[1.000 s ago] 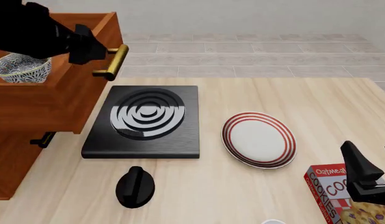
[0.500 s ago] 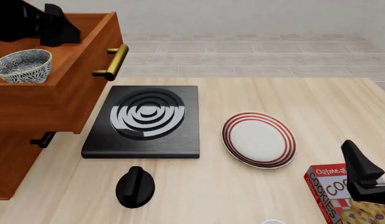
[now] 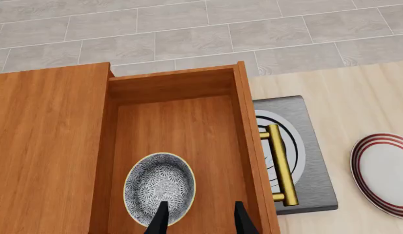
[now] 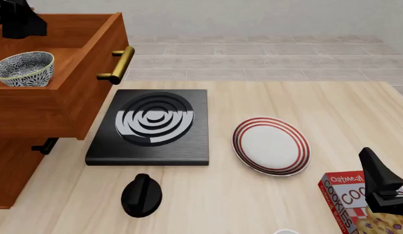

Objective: Pick the akita bowl in the top layer of the wooden cabinet and place it on the plate.

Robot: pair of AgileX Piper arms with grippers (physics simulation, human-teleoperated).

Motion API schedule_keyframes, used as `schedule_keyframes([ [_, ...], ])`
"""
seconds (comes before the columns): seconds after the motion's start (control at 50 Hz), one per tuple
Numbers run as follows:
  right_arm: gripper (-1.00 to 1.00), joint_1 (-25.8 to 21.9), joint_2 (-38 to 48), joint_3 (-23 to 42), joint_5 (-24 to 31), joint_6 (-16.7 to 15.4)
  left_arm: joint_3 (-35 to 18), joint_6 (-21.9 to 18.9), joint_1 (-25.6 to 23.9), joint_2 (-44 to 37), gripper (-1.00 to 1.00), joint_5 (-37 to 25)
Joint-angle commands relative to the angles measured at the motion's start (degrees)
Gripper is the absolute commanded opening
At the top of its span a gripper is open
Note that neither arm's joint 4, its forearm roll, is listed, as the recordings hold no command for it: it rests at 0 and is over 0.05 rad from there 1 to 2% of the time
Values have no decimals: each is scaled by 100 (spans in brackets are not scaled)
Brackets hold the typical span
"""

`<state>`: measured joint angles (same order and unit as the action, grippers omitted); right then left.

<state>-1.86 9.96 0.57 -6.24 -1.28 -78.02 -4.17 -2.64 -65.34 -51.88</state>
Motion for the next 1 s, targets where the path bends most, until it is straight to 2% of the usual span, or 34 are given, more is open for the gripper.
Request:
schedule_keyframes([
  [0.02,100,-3,-23,11,15,0,-79,-39,286,-13,100,-64],
  [0.22,100,-7,22,9,-30,-3,14,-122,681,-82,100,-75],
  [0.4,100,-15,34,8,-36,-11,-44,373,663,-204,100,-69],
  [0.56,100,-21,61,7,-63,-18,119,185,876,-286,100,-80],
  [0.64,100,-22,107,2,-110,-19,152,226,928,-351,100,-115],
  [1.0,100,-38,197,-17,-195,-34,54,531,662,-721,100,-174],
])
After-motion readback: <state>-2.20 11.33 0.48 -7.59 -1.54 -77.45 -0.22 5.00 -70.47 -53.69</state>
